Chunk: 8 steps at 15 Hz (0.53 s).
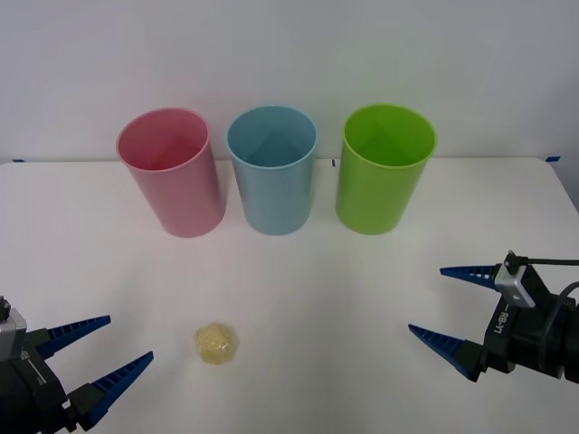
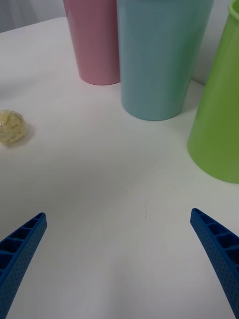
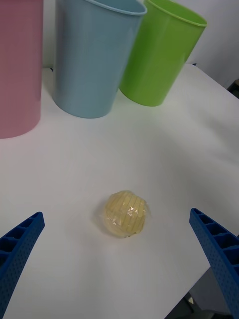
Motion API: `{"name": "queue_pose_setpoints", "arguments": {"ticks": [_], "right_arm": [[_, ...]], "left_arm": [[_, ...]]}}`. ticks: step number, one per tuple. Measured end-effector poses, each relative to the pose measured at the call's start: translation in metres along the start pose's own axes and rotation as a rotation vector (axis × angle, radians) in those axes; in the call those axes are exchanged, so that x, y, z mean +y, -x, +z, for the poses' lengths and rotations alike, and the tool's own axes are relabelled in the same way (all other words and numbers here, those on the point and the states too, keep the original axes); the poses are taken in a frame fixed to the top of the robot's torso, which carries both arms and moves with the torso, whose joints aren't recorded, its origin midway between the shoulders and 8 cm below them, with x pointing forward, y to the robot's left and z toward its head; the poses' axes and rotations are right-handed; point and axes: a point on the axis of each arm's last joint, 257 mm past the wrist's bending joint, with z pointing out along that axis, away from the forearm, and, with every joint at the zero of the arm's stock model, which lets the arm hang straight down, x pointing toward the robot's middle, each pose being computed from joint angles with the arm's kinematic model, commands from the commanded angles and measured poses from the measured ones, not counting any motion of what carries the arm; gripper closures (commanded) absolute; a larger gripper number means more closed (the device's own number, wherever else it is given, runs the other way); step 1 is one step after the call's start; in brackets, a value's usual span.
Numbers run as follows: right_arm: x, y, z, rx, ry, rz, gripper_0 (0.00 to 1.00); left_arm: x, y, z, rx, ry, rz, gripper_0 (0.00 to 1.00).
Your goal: Put cans in the blue bin and PET bottles in the pink bin and trash in the green bin.
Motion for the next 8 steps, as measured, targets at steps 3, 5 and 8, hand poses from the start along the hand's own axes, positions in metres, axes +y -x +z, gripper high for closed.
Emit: {"name": "queue_pose_setpoints", "arguments": {"ticks": [3,5,8], "right_arm": [[0.0,0.0,0.0,0.0,0.0,0.0,0.0],[0.0,0.0,0.0,0.0,0.0,0.0,0.0],[0.0,0.0,0.0,0.0,0.0,0.0,0.0]], "left_arm": [[0.0,0.0,0.0,0.0,0.0,0.0,0.0],[0.0,0.0,0.0,0.0,0.0,0.0,0.0],[0.0,0.0,0.0,0.0,0.0,0.0,0.0]]}}
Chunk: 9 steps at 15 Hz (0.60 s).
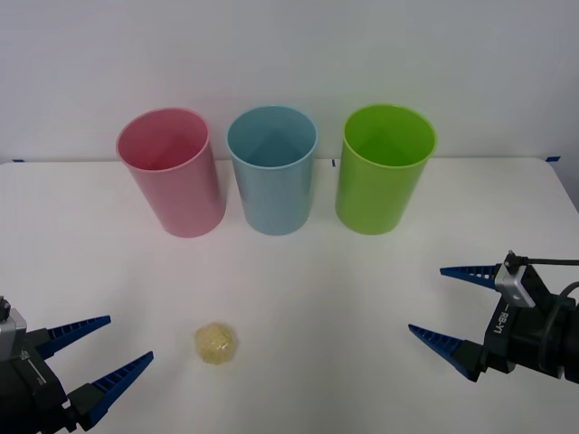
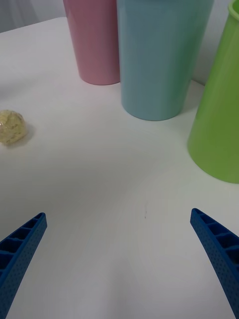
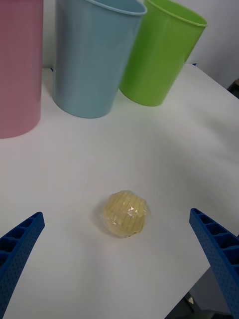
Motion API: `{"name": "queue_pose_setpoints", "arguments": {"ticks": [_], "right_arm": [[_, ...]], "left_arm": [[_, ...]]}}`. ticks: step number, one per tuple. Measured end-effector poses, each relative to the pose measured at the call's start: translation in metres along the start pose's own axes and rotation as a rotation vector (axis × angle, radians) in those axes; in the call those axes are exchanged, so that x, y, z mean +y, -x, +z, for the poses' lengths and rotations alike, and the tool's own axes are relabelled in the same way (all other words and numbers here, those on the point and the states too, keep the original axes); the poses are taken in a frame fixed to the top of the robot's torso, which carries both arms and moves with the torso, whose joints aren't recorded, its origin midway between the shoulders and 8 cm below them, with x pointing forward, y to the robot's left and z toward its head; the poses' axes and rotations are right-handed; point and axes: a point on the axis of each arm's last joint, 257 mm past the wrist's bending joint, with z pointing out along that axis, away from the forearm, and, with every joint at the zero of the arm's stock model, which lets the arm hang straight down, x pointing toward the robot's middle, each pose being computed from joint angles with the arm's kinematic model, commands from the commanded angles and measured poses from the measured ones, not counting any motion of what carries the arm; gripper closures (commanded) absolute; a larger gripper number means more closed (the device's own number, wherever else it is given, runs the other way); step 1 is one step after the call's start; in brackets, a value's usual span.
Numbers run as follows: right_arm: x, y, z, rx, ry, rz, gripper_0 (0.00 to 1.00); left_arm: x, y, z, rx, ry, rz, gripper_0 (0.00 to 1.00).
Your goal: Put cans in the blue bin and PET bottles in the pink bin and trash in the green bin.
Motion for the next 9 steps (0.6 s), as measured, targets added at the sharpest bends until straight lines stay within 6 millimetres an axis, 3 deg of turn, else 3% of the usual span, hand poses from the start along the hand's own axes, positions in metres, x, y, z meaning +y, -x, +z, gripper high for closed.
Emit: {"name": "queue_pose_setpoints", "arguments": {"ticks": [9], "right_arm": [[0.0,0.0,0.0,0.0,0.0,0.0,0.0]], "left_arm": [[0.0,0.0,0.0,0.0,0.0,0.0,0.0]]}}
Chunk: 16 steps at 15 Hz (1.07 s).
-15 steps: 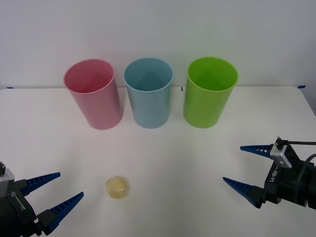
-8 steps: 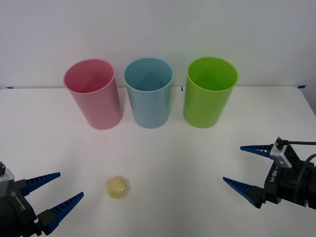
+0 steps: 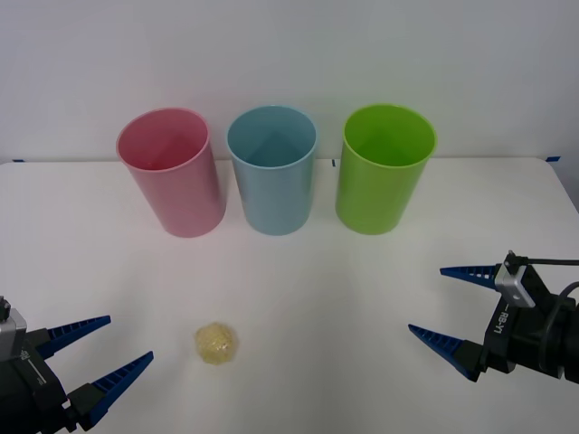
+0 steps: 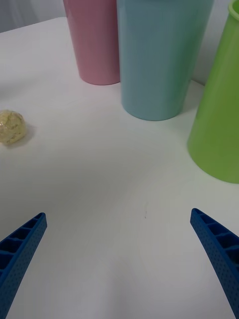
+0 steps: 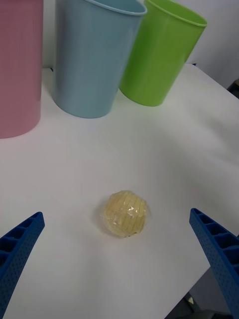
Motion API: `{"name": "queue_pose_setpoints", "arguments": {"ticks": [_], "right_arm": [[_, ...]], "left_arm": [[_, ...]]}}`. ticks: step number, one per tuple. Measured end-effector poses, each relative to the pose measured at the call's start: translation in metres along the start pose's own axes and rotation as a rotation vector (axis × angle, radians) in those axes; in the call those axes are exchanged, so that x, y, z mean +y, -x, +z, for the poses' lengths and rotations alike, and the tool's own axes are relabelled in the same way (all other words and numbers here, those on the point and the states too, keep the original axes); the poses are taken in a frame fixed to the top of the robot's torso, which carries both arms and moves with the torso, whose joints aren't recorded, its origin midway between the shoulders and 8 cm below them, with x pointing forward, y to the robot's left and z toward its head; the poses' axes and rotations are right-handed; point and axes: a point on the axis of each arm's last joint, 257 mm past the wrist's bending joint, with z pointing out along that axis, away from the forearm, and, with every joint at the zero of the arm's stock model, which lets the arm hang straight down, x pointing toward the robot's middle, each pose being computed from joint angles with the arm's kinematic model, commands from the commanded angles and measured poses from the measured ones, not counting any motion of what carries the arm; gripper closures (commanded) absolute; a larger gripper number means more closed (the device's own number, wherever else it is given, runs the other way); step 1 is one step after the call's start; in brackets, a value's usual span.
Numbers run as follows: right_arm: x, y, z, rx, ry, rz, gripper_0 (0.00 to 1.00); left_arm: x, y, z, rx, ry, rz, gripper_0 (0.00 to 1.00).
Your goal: Put cans in the blue bin and PET bottles in the pink bin and trash in the green bin.
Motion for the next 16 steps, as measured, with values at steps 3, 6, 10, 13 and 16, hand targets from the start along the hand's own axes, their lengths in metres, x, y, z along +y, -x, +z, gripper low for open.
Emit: {"name": "queue_pose_setpoints", "arguments": {"ticks": [3,6,10,13,16], "right_arm": [[0.0,0.0,0.0,0.0,0.0,0.0,0.0],[0.0,0.0,0.0,0.0,0.0,0.0,0.0],[0.0,0.0,0.0,0.0,0.0,0.0,0.0],[0.0,0.0,0.0,0.0,0.0,0.0,0.0],[0.0,0.0,0.0,0.0,0.0,0.0,0.0]], "left_arm": [[0.0,0.0,0.0,0.0,0.0,0.0,0.0],[0.0,0.0,0.0,0.0,0.0,0.0,0.0],[0.0,0.0,0.0,0.0,0.0,0.0,0.0],[0.0,0.0,0.0,0.0,0.0,0.0,0.0],[0.0,0.0,0.0,0.0,0.0,0.0,0.0]]}}
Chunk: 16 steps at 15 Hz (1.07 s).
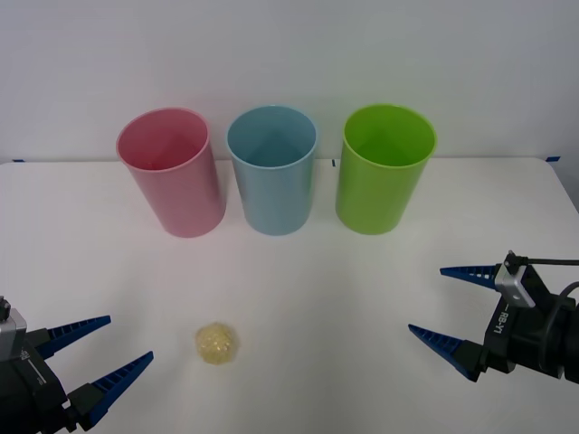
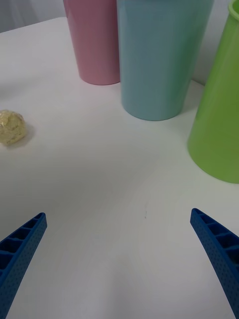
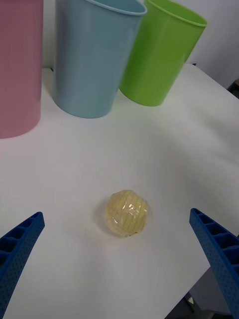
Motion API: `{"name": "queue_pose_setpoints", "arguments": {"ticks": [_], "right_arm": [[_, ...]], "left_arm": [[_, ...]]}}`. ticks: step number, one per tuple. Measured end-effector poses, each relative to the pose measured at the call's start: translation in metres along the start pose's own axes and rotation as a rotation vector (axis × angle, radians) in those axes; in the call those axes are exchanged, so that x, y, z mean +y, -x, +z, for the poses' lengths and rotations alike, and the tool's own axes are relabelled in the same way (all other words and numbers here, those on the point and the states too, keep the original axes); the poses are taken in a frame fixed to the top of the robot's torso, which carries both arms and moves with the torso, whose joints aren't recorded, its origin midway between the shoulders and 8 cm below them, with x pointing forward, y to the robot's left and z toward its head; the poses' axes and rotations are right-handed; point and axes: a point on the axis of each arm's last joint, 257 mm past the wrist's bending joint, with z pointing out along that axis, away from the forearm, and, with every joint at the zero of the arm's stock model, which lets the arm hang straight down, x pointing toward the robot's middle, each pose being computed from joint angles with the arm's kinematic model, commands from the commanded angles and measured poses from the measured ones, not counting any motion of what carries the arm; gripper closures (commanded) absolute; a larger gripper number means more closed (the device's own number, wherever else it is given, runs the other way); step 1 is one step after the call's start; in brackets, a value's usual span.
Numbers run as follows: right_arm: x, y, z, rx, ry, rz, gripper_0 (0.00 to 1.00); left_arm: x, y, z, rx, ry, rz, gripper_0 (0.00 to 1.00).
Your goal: Put cans in the blue bin and PET bottles in the pink bin and trash in the green bin.
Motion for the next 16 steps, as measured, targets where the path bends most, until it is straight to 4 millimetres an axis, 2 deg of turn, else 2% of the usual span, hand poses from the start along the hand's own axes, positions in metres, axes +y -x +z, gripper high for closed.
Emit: {"name": "queue_pose_setpoints", "arguments": {"ticks": [6,10,16], "right_arm": [[0.0,0.0,0.0,0.0,0.0,0.0,0.0],[0.0,0.0,0.0,0.0,0.0,0.0,0.0],[0.0,0.0,0.0,0.0,0.0,0.0,0.0]], "left_arm": [[0.0,-0.004,-0.002,0.012,0.0,0.005,0.0],[-0.007,-0.008,-0.006,0.029,-0.015,0.002,0.0],[-0.013,-0.02,0.009,0.097,0.005,-0.048,0.0]]}}
